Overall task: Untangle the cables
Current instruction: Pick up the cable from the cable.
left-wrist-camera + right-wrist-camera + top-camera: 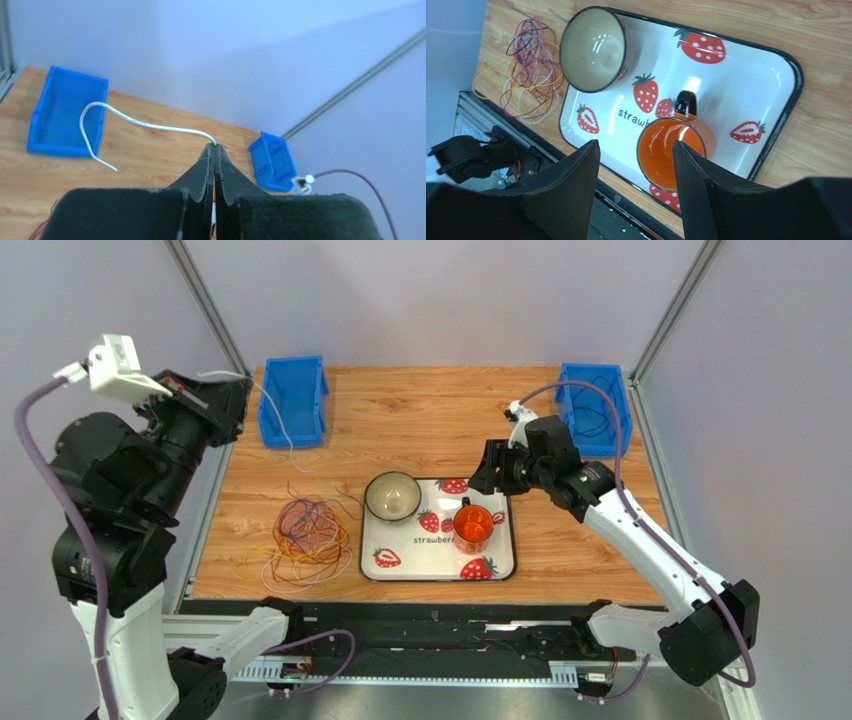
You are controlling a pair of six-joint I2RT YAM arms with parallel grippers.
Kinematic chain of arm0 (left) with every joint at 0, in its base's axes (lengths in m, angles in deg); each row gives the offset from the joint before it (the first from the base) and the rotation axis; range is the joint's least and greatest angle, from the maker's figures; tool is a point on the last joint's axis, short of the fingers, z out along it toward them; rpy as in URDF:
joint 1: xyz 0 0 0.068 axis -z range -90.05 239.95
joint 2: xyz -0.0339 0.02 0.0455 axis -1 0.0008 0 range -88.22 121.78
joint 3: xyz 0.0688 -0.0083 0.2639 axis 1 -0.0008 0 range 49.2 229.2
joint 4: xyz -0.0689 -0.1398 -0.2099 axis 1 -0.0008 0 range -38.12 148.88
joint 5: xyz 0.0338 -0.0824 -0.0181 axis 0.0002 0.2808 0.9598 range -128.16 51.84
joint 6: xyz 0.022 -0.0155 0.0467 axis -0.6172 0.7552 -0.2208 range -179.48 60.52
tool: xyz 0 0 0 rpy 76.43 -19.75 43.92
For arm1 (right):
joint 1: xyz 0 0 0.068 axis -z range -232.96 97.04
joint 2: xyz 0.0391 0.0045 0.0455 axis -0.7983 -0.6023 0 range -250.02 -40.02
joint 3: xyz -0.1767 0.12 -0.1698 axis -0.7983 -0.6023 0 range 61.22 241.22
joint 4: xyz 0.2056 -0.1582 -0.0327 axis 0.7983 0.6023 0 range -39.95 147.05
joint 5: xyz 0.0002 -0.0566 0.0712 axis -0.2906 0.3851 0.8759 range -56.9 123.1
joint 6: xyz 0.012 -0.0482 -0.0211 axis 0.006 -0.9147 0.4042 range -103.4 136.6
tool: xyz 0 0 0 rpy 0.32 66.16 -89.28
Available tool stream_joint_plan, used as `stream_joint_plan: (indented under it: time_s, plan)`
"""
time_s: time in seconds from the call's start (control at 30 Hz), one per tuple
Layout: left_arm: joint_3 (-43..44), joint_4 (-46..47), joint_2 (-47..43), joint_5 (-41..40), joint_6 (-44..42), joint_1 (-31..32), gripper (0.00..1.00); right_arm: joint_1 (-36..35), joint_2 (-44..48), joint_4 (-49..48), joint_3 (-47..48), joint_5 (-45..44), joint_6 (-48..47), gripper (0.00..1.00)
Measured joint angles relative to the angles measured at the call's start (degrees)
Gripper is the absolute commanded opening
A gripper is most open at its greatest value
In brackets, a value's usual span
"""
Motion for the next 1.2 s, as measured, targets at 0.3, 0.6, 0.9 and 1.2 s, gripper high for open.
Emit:
stream_joint_plan:
  time_s: [0.3,0.6,0.9,1.2]
  plan:
    - [22.58,2.49,12.39,11.43,-2.1,0.0,0.0,-4.13,0.5,-7.56,1.03,10.54,2.38,0.62]
    - [6.34,5.73,6.1,12.76,-1.68,0.0,0.0,-9.62,-5.2,-22.21,6.73,14.1,16.48,0.65]
    - [4.28,6.49,4.04,12.11,-2.05,0.0,0.0,-19.67,-23.65,-28.81,19.89,9.7,25.7,0.65]
    - [2.51,7.02,0.79,11.69,-3.19,0.0,0.0,-20.26,-35.91,-33.79,25.46,9.11,34.14,0.64]
